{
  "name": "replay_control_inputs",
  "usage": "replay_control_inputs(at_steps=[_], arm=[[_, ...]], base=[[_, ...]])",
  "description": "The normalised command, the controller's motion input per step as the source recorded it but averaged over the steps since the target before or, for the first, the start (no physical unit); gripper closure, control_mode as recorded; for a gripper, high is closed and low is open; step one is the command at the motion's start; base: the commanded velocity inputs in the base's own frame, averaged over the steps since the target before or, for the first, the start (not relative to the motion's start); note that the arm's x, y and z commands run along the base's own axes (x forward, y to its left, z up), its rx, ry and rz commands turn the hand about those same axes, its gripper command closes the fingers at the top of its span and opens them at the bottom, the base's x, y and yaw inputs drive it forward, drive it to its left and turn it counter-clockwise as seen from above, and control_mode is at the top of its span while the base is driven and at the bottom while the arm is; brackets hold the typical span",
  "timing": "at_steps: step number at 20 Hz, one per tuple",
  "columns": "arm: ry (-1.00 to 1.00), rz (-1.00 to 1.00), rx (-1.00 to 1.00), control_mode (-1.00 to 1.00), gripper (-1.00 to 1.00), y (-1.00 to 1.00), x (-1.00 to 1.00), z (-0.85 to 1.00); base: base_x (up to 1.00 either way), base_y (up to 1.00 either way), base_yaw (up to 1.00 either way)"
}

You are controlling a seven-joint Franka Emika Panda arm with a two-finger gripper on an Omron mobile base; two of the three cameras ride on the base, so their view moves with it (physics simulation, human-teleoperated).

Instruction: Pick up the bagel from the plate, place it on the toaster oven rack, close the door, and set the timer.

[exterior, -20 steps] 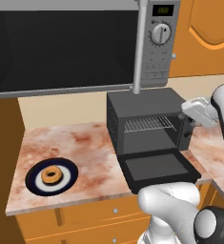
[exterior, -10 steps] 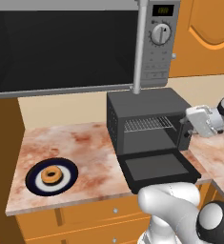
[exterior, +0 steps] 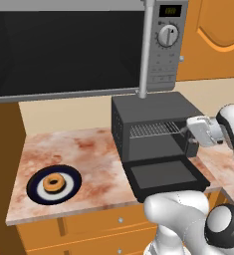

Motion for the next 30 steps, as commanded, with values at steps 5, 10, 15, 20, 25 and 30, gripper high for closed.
replay_control_inputs(at_steps=[5,10,15,20,25,30], arm=[[-0.09,-0.02,0.00,-1.00,-1.00,0.16,0.28,-0.26],[-0.09,-0.03,0.00,-1.00,-1.00,0.11,0.18,-0.28],[-0.05,-0.02,0.01,-1.00,-1.00,0.02,0.15,-0.23],[0.00,-0.01,0.02,-1.00,-1.00,0.02,0.27,-0.10],[0.00,0.00,0.03,-1.00,-1.00,0.00,0.28,-0.07],[-0.02,0.00,0.04,-1.00,-1.00,0.00,0.22,-0.09]], base=[[0.00,0.00,0.00],[0.00,0.00,0.00],[0.00,0.00,0.00],[0.00,0.00,0.00],[0.00,0.00,0.00],[0.00,0.00,0.00]])
